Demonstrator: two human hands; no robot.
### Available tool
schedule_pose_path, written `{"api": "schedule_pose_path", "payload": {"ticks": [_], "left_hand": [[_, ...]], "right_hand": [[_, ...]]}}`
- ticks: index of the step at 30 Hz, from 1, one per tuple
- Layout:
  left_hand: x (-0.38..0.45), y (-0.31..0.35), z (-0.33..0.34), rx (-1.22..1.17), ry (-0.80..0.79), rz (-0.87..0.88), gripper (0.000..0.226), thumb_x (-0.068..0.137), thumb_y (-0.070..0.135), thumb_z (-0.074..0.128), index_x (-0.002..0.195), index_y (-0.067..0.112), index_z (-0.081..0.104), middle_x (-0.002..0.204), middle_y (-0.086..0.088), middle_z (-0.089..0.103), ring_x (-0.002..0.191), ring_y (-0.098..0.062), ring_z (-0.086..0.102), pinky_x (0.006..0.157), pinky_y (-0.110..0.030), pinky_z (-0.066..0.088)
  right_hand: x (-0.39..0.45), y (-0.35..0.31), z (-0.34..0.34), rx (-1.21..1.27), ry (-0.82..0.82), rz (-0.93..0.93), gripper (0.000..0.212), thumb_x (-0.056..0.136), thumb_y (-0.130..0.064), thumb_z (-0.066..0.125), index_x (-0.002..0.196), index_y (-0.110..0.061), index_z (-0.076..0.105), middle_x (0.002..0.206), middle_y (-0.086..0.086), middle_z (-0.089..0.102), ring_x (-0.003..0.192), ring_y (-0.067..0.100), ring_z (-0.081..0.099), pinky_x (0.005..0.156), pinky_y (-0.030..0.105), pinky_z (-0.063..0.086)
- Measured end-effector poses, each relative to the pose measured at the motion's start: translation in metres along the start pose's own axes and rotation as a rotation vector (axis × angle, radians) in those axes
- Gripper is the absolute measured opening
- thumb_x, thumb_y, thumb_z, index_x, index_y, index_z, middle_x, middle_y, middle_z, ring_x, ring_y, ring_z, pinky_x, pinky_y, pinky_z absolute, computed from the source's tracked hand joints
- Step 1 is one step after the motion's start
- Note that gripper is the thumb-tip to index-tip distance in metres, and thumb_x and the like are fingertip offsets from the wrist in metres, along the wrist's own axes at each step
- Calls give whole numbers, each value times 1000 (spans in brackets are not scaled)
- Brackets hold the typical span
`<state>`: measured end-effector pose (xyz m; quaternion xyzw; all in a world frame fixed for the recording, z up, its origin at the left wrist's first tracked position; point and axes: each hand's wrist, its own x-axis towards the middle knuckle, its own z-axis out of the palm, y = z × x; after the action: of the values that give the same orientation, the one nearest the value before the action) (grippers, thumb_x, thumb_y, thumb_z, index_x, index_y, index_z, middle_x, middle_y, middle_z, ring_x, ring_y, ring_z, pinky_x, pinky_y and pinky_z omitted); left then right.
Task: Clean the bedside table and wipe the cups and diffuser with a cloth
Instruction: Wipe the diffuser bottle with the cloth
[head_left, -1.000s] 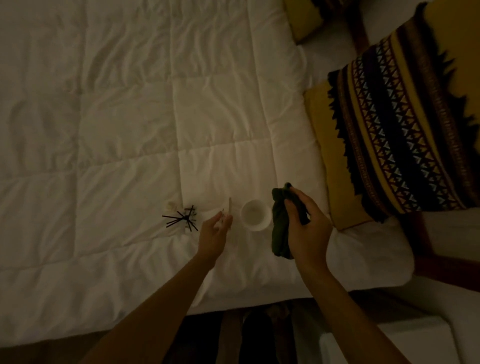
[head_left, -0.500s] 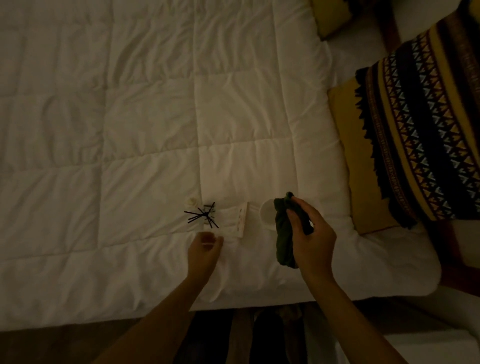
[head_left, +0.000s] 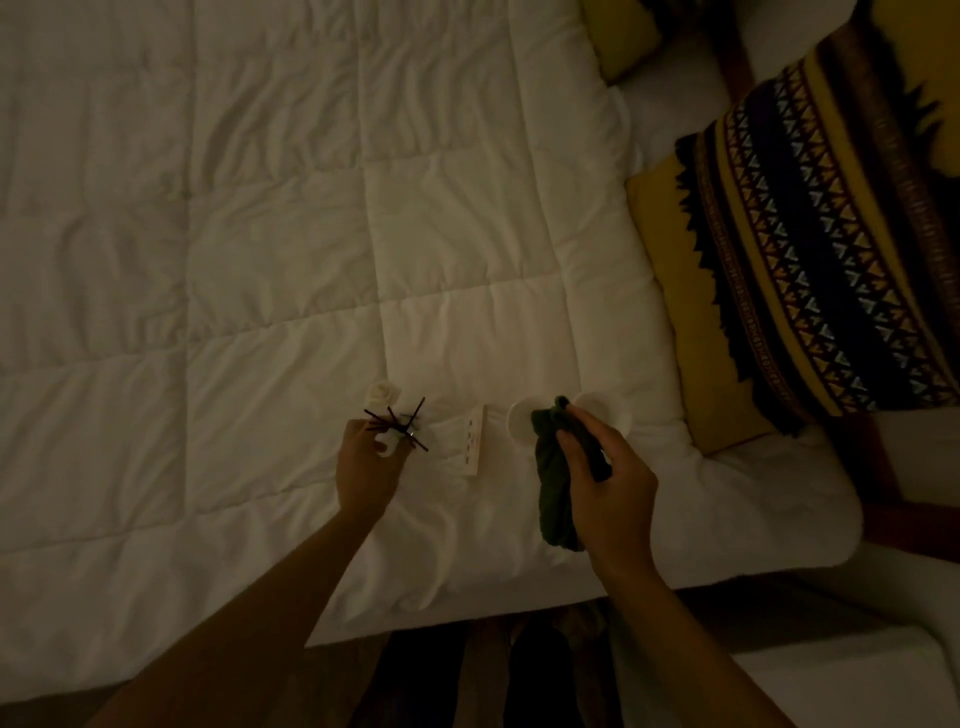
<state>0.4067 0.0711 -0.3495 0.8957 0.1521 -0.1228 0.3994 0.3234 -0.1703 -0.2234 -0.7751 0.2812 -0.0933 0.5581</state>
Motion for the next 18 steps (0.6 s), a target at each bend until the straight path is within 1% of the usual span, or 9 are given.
{"api": "schedule_pose_path", "payload": {"ticks": [2, 3, 4, 7, 9, 12, 15, 17, 18], "left_hand": [[-6, 12, -9, 1, -10, 72, 25, 78, 22, 83, 99, 21, 71, 106, 2, 61, 83, -17, 63, 61, -20, 44], [-8, 24, -15, -29, -23, 113, 25, 78, 18, 83, 98, 23, 71, 107, 1, 60, 91, -20, 62, 64, -22, 46], [-12, 37, -21, -82, -44, 143, 27, 78, 15, 83, 96, 28, 68, 108, 0, 60, 96, -18, 61, 67, -21, 47], [-27, 98, -47, -258, -142, 214, 35, 80, 14, 81, 95, 41, 65, 113, 6, 63, 106, 0, 60, 76, -11, 48], [-39, 144, -66, -328, -223, 265, 37, 83, 14, 78, 99, 44, 66, 110, 12, 69, 106, 8, 61, 76, -6, 49], [-57, 219, -92, -395, -351, 378, 38, 86, 17, 77, 104, 48, 68, 109, 23, 71, 107, 8, 62, 77, -6, 50], [-79, 296, -109, -420, -465, 531, 32, 88, 17, 75, 117, 30, 69, 114, 18, 71, 111, -2, 65, 91, -14, 50], [-96, 341, -121, -450, -513, 636, 31, 89, 15, 73, 119, 21, 68, 113, 13, 72, 110, -4, 66, 91, -12, 49], [-105, 368, -129, -462, -534, 691, 31, 89, 14, 73, 119, 20, 68, 112, 12, 73, 109, -5, 66, 90, -11, 49]], "right_hand": [[-2, -11, -4, 8, 7, -1, 36, 95, -22, 67, 117, -49, 62, 114, -40, 62, 111, -7, 61, 98, 12, 47], [-2, -19, -9, 14, 17, -7, 37, 95, -20, 67, 116, -49, 61, 113, -41, 62, 111, -8, 61, 97, 10, 45], [-2, -25, -12, 21, 22, -12, 37, 94, -18, 67, 116, -47, 62, 113, -41, 62, 110, -9, 61, 96, 9, 45], [-3, -55, -33, 60, 45, -29, 31, 94, -15, 68, 119, -33, 67, 117, -28, 65, 110, -6, 62, 97, 13, 47], [-3, -81, -49, 72, 54, -46, 29, 93, -15, 68, 121, -23, 69, 118, -23, 67, 110, -4, 63, 97, 15, 49], [4, -133, -70, 74, 95, -101, 27, 93, -15, 69, 119, -21, 71, 115, -26, 66, 108, -9, 61, 95, 12, 47], [19, -191, -93, -5, 159, -170, 26, 93, -18, 69, 119, -21, 69, 112, -20, 66, 104, -14, 57, 91, 2, 40], [24, -227, -110, -16, 227, -191, 28, 94, -22, 68, 122, -21, 68, 115, -16, 64, 106, -6, 57, 91, 2, 39], [25, -247, -123, -11, 271, -208, 29, 95, -24, 67, 123, -21, 67, 116, -15, 64, 108, -1, 57, 94, 5, 41]]}}
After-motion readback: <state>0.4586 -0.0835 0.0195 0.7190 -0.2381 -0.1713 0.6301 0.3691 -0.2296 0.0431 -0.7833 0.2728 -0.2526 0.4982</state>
